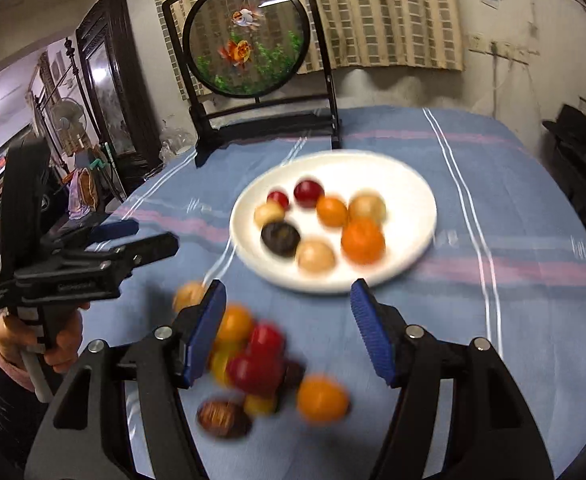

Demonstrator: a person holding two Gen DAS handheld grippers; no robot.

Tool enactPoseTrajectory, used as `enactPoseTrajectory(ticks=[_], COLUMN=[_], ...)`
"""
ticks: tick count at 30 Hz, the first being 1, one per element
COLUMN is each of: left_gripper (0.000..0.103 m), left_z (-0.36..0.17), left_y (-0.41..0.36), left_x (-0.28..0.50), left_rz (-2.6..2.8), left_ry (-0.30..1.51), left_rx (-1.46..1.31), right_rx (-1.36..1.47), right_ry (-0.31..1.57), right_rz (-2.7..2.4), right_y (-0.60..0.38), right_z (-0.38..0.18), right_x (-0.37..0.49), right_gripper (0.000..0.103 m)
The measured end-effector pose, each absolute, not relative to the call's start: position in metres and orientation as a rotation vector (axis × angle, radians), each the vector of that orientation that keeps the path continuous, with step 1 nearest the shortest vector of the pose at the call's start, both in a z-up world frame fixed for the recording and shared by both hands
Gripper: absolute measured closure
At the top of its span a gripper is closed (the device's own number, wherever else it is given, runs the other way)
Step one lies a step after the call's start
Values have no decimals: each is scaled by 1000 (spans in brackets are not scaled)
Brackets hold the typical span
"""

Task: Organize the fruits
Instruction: 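Lower the orange and red plum onto the white plate and open both tools, then grasp a large red fruit with the right tool while the left tool grasps a small yellow fruit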

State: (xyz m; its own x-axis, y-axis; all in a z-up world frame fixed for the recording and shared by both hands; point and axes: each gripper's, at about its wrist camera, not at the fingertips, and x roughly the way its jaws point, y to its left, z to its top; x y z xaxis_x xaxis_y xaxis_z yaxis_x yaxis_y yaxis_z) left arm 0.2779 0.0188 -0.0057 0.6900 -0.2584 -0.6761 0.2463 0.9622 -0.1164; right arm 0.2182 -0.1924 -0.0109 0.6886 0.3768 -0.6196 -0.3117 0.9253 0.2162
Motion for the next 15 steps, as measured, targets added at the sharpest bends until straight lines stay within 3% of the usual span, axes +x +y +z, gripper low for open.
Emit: enactPoseTrajectory(ticks=[7, 15], left_gripper=[5, 5], left_z=[-44, -62], left_y=[32, 37], left_x=[201, 195], left_rz=[-327, -398], left_ry=[754, 807], left_rx=[-12, -61], right_rx=[88, 91], right_ry=[755, 746], right_rz=[351, 347], right_y=[-183, -167], right_z=[-50, -49], right_x=[171, 176], right_gripper=[37, 37])
